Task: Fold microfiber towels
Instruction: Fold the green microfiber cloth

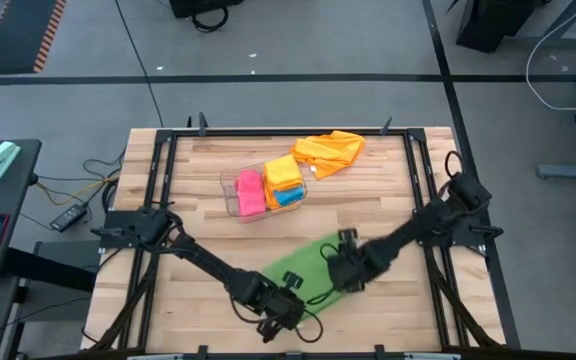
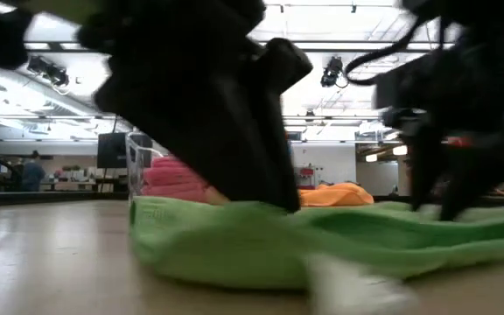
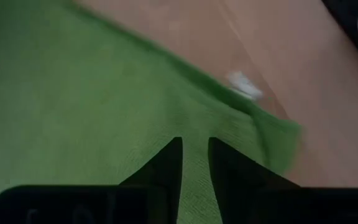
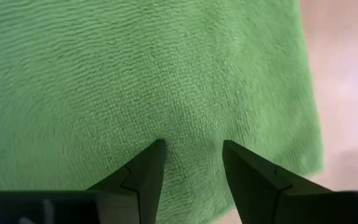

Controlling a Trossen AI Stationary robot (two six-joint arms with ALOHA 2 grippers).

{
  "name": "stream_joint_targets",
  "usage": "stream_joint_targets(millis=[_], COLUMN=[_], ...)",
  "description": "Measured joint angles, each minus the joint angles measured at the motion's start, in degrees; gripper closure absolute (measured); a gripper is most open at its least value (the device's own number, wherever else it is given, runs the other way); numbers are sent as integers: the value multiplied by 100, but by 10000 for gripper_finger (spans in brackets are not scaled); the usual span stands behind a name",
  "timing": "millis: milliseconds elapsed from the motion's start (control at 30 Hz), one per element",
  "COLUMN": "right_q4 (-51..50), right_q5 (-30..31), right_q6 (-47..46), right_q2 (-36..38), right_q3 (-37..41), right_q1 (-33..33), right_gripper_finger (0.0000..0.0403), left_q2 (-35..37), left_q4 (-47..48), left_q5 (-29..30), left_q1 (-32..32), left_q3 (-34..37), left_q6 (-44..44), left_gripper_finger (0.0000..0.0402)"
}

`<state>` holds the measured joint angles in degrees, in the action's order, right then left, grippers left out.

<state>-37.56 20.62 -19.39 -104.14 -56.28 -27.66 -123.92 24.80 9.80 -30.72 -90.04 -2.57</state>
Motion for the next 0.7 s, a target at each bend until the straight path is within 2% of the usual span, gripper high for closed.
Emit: stream_joint_targets(millis=[167, 300, 500, 700], right_q4=[139, -64, -331, 141], right_q5=[475, 508, 478, 299], right_q6=[1930, 2461, 2417, 1581], right_q2=[-23, 9, 655, 892], right_q3=[-29, -312, -510, -509], right_q1=[839, 1352, 1255, 523], right_gripper_finger=[229, 229, 229, 229], left_q2=[0, 69, 360, 444], left_q4=[-302, -273, 474, 1494], left_q5=[244, 301, 613, 798], left_q1=[96, 112, 107, 131], left_q3=[0, 2, 3, 6], left_q6=[78, 85, -100, -501], left_gripper_finger=[326, 334, 344, 339])
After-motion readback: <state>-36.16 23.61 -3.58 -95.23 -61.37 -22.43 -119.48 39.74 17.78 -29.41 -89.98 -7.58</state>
